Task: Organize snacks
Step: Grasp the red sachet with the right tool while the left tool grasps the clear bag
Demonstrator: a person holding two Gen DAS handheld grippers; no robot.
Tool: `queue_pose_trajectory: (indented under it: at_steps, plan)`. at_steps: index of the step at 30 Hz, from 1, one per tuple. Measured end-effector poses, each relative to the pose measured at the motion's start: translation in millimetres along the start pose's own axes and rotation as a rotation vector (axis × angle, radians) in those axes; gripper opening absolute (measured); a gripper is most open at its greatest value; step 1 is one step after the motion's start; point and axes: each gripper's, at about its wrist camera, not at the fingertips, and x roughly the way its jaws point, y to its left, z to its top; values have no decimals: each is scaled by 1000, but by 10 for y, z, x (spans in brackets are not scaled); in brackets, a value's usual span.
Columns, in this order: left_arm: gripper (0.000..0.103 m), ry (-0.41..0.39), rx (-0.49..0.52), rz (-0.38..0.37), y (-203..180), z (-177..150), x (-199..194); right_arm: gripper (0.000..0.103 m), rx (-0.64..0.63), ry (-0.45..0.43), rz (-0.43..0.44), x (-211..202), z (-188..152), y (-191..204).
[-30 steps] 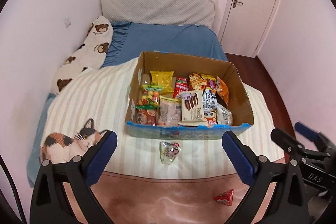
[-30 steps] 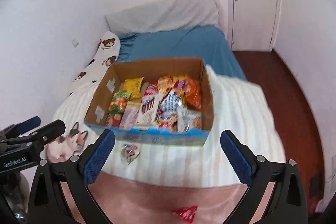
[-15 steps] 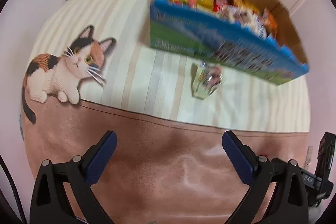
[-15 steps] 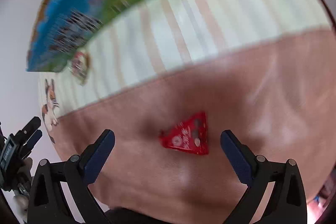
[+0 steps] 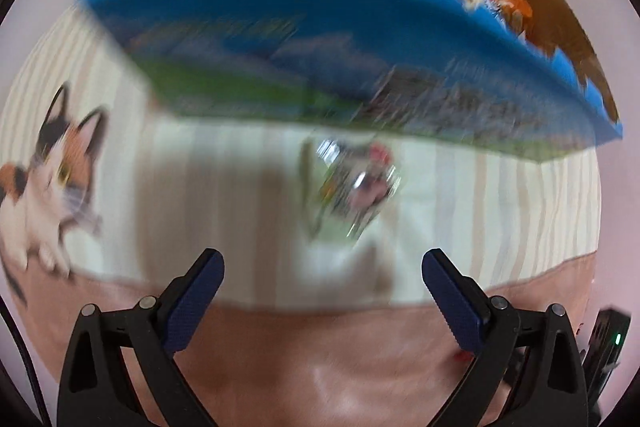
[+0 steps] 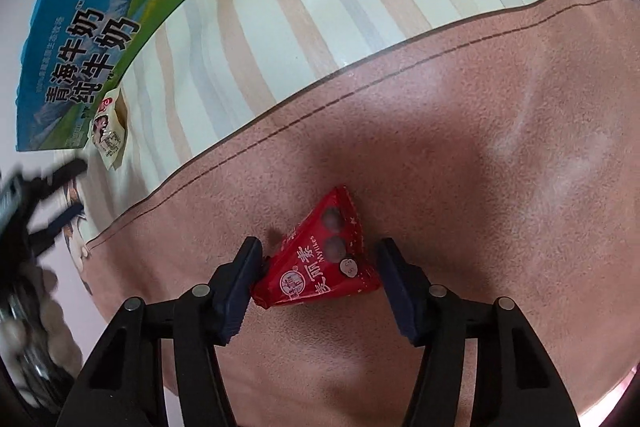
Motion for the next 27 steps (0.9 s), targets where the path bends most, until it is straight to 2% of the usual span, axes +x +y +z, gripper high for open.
queue_pose_trajectory:
  at_steps: [1,4,5,6,8,12,16,21,24,27]
  plan:
    - [100,0,4,-5,-31,53,32,61,3,-3,0,-4,-19,6]
    - [86,23,1,-40,-100,203,182,60,10,-9,0,-37,-40,20]
    - [63,39,-9,-62,-106,238,242,60,10,-10,0,-39,-48,20]
    - [52,54,-18,-62,-104,255,285,60,9,-11,0,-34,-19,22]
    - [50,49,-22,-70,-104,243,305,60,5,-9,-1,-32,-35,32]
    - [38,47,10,-65,-89,40,251,60,-2,0,6,-38,-52,11]
    - [34,101,-7,-83,104,-322,233,59,-19,19,23,-33,-82,28]
    - [34,170,-38,-106,344,-800,196,59,-38,28,33,0,-139,94]
    - [37,160,-110,-150,489,-833,107,60,-25,47,53,18,-92,55]
    - [46,126,-162,-201,541,-598,19,61,-15,55,62,40,-48,41]
